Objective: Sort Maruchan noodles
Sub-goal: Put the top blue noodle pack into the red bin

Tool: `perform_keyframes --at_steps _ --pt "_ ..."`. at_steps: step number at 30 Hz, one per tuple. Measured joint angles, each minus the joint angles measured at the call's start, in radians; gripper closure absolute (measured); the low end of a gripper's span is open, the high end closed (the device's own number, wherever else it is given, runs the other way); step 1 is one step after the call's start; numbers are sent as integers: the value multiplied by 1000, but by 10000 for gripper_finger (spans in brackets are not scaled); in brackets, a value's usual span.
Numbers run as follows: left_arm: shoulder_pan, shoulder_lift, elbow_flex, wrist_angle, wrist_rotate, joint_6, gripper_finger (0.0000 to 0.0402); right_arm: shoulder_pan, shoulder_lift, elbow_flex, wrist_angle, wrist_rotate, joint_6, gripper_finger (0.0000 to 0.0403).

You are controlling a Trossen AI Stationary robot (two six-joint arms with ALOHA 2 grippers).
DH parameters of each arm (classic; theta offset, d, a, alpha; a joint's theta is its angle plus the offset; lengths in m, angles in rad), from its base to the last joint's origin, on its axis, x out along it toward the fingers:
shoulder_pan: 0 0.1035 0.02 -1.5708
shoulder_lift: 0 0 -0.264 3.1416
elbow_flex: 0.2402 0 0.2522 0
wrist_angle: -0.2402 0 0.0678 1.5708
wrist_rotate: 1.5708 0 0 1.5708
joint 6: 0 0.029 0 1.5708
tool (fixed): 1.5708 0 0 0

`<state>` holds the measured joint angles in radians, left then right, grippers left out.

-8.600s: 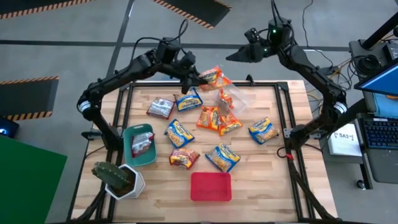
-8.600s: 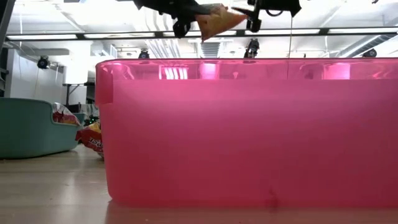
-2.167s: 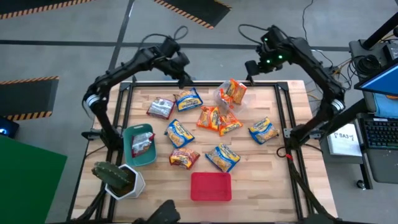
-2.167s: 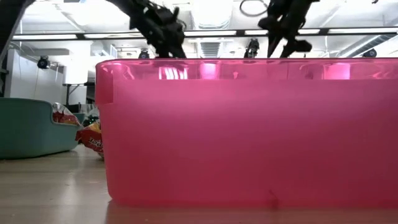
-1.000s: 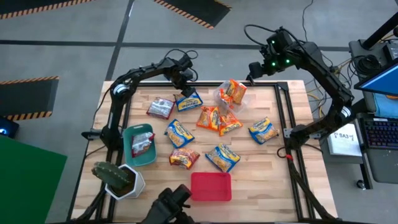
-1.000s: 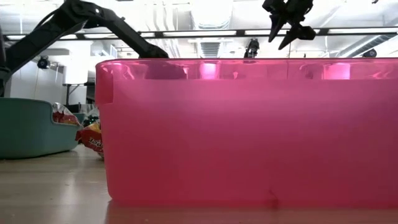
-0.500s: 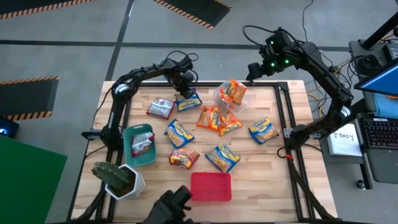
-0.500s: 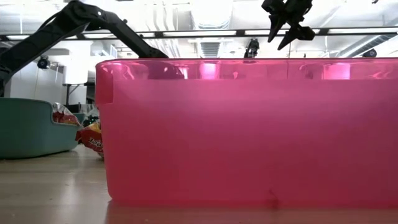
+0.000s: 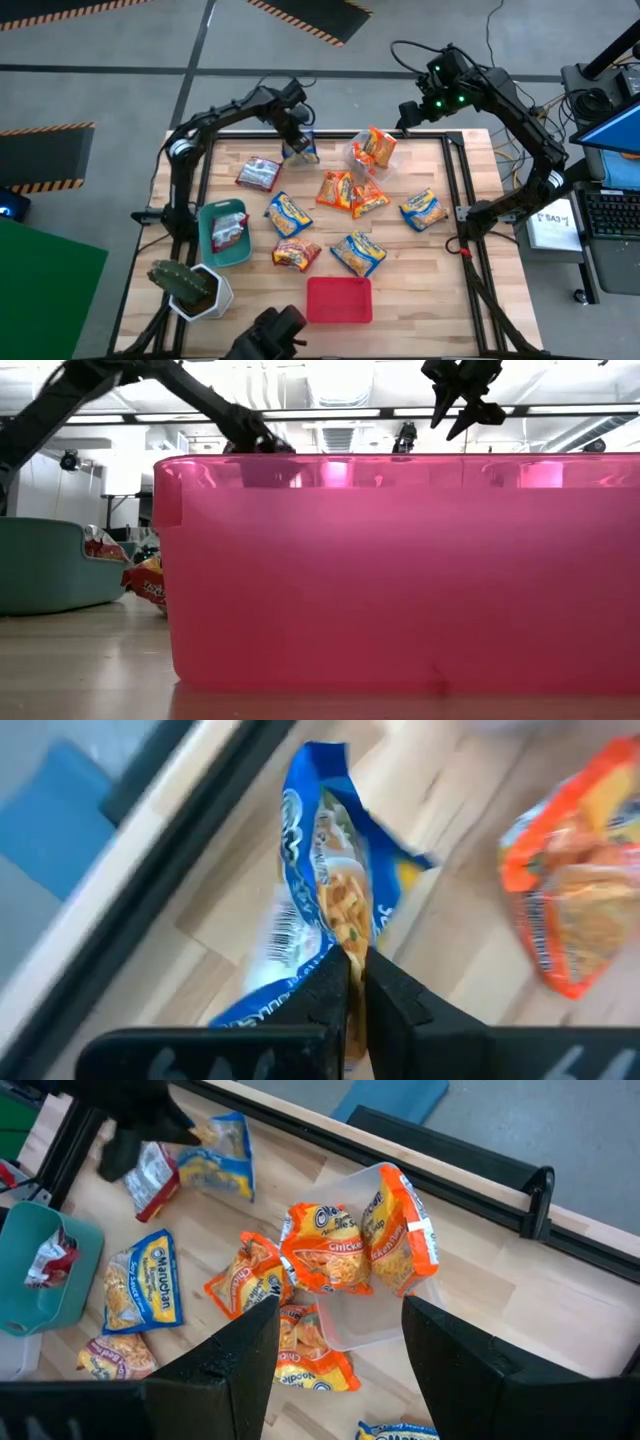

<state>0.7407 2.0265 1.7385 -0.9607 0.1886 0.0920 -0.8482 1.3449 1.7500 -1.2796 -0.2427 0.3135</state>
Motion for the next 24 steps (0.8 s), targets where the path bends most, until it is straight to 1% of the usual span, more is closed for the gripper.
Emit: perform_keyframes --at_steps 6,8,10,13,16,20,24 --pt "-53 -131 0 20 1 102 400 1 0 -14 26 -14 -1 204" --pt "-79 -176 0 44 1 112 401 9 -1 -34 68 -67 -5 204" --pt "-105 -221 0 67 1 112 401 11 -1 -63 129 -168 -16 204" --pt "-146 -291 0 124 1 104 401 27 -1 -124 266 -328 -18 200" --pt "-190 -353 0 198 2 89 401 52 0 -191 443 -430 14 186" --pt "-240 -408 0 278 4 43 401 91 0 -251 673 -446 58 160" --pt "-277 -436 0 330 4 -10 401 131 0 -278 817 -461 80 139"
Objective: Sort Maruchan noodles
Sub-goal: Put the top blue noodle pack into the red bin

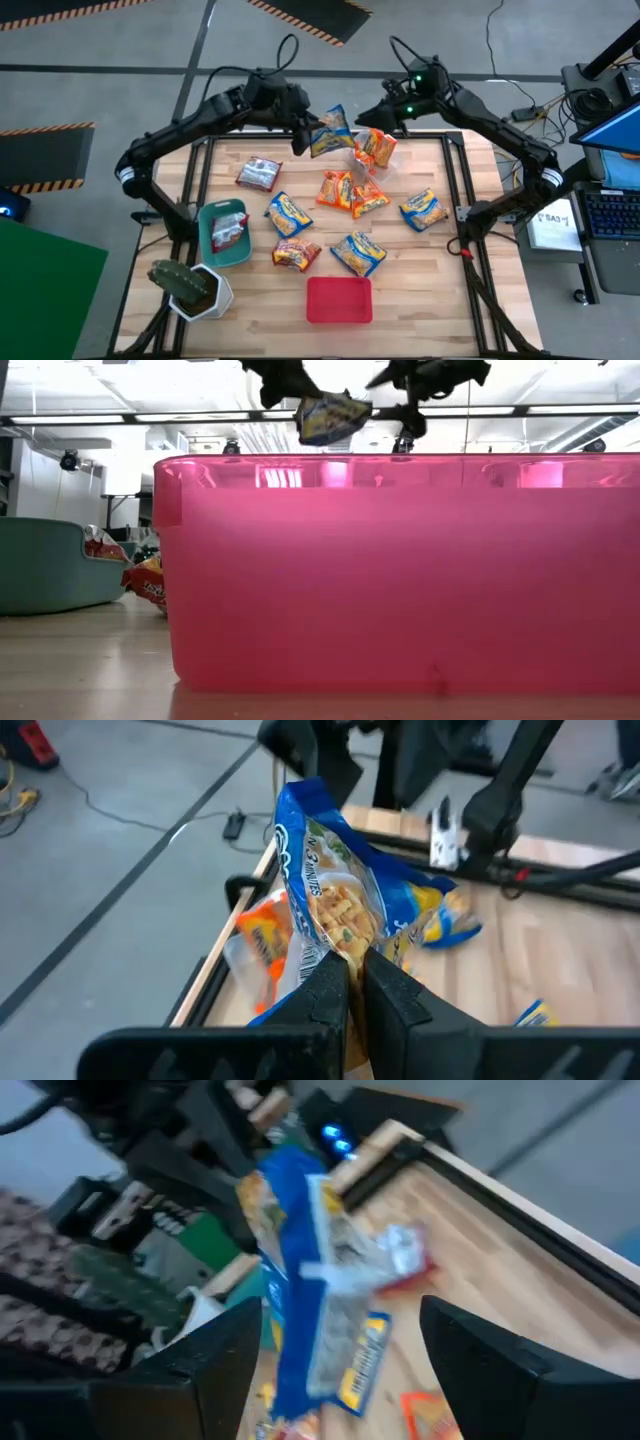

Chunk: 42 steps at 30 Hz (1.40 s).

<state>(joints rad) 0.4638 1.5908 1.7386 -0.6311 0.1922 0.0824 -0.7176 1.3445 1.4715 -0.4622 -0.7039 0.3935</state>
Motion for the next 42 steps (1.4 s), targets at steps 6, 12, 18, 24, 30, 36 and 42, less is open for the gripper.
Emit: perform_keyframes --at_steps 6,12,18,24,30,36,42 --pt "-27 -3 0 10 -31 -39 401 49 0 -4 27 -29 3 126" --pt "-54 -1 0 33 -34 -40 401 90 18 -4 24 33 8 133" --pt "-82 -1 0 38 -34 -43 402 102 31 -5 24 51 8 142" --pt "-111 -1 0 50 -35 -61 402 102 28 -5 21 53 13 149" --pt "-119 -2 0 98 -51 -103 402 131 27 -5 22 52 2 147" --pt "-119 -2 0 99 -53 -117 402 151 28 -5 34 42 -1 164" --pt "-119 -2 0 98 -53 -119 401 155 31 -5 41 42 20 210"
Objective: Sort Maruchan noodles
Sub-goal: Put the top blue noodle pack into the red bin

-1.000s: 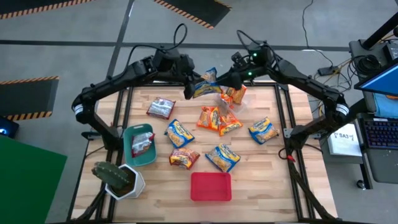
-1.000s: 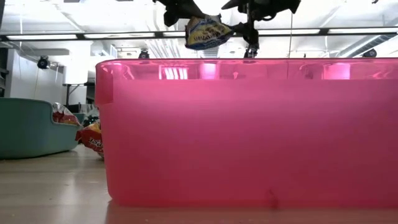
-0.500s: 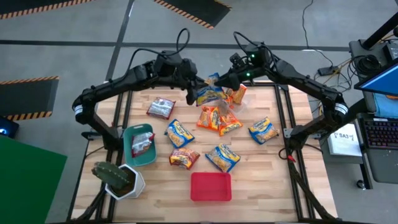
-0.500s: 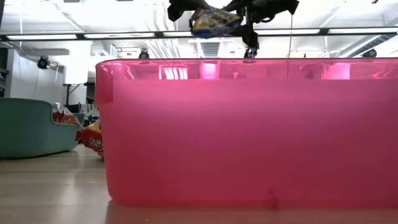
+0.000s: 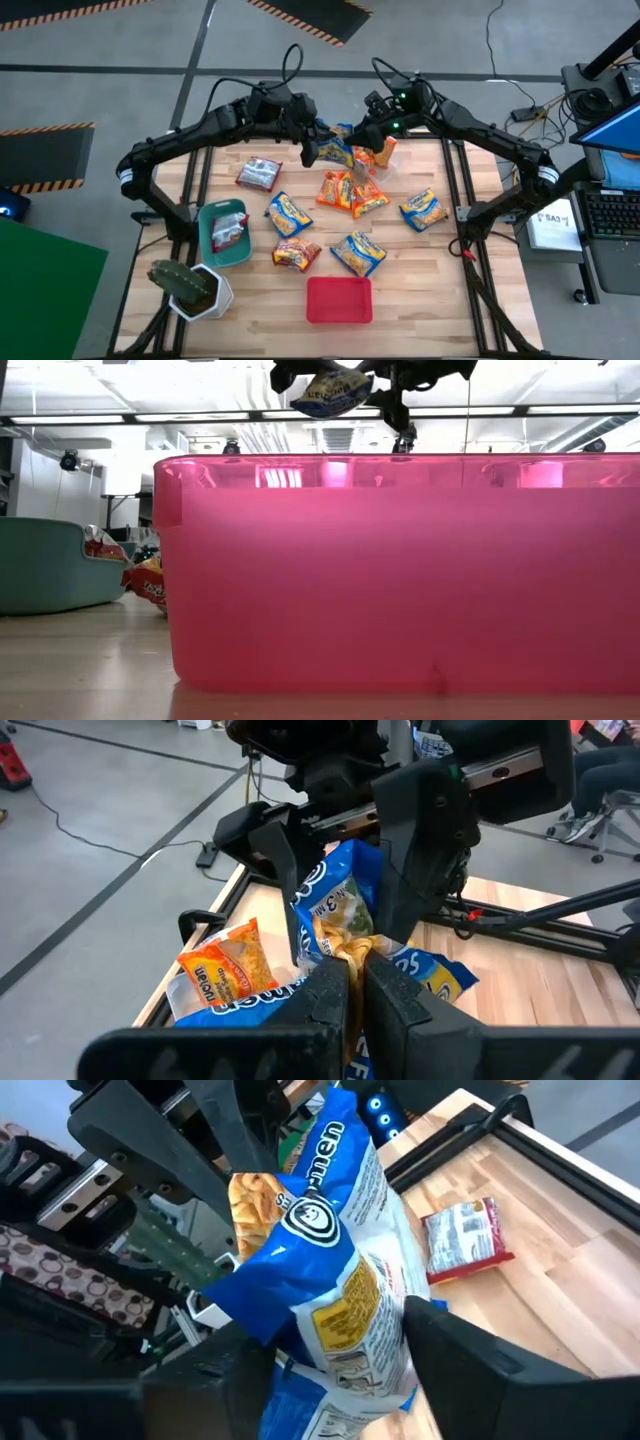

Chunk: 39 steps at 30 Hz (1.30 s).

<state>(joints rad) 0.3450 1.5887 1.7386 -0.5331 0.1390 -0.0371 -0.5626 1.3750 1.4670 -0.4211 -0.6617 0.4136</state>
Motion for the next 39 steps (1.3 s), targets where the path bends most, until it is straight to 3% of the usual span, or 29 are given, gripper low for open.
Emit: perform_keyframes --at_steps 10,17,27,33,39 --pt "0 0 0 -47 -1 -18 392 0 -5 0 -3 0 51 380" --pt "1 -4 0 -99 0 -91 345 0 -18 0 -20 -82 115 384" --pt "-12 -87 0 -191 37 -166 238 32 -73 1 -190 -131 172 386" --pt "-72 -158 0 -214 44 -187 213 188 -120 2 -328 -99 309 386" --pt "-225 -169 1 -205 24 -192 230 468 -126 2 -336 113 579 386"
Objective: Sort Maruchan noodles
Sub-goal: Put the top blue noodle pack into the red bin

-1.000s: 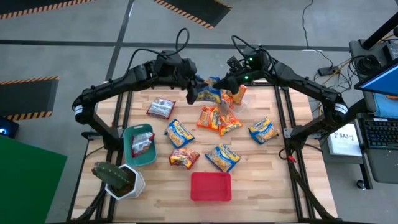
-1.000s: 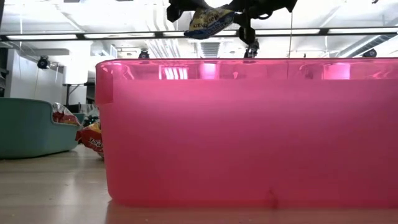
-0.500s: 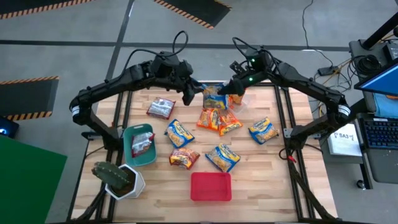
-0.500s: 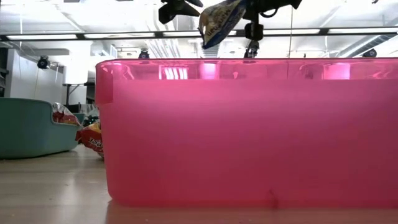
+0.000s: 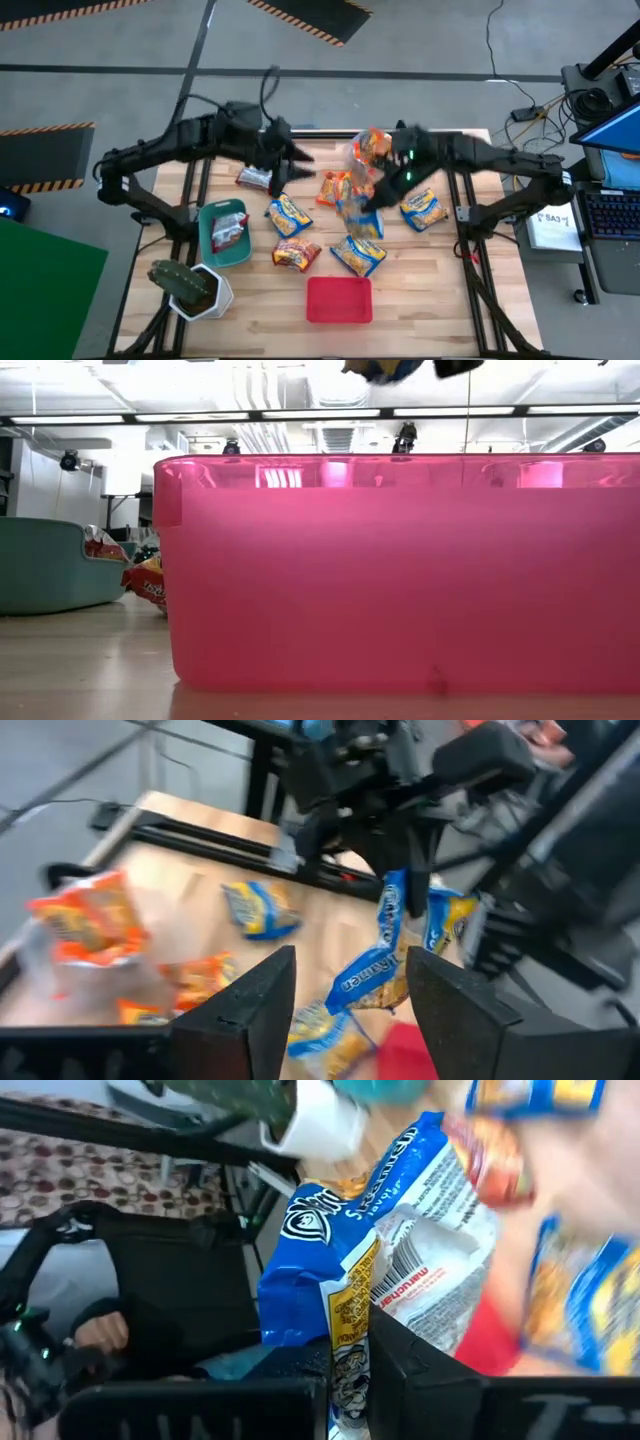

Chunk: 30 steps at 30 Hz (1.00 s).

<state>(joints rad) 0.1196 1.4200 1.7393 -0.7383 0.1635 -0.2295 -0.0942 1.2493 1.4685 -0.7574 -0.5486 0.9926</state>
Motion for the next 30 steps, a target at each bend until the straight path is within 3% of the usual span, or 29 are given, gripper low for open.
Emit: perform_keyframes --at_steps 7,12,15,22,30 --pt "-276 -11 0 -69 -157 8 268 350 63 0 12 284 382 385" --pt "-451 -11 0 -71 -266 41 291 515 152 0 11 446 558 385" --pt "-521 -10 0 -62 -273 84 300 559 214 0 12 497 638 385" --pt "-590 -9 -33 -61 -359 75 319 582 336 -2 20 493 719 385" --pt "-621 -9 -243 109 -369 -39 326 583 371 -2 59 497 765 385"
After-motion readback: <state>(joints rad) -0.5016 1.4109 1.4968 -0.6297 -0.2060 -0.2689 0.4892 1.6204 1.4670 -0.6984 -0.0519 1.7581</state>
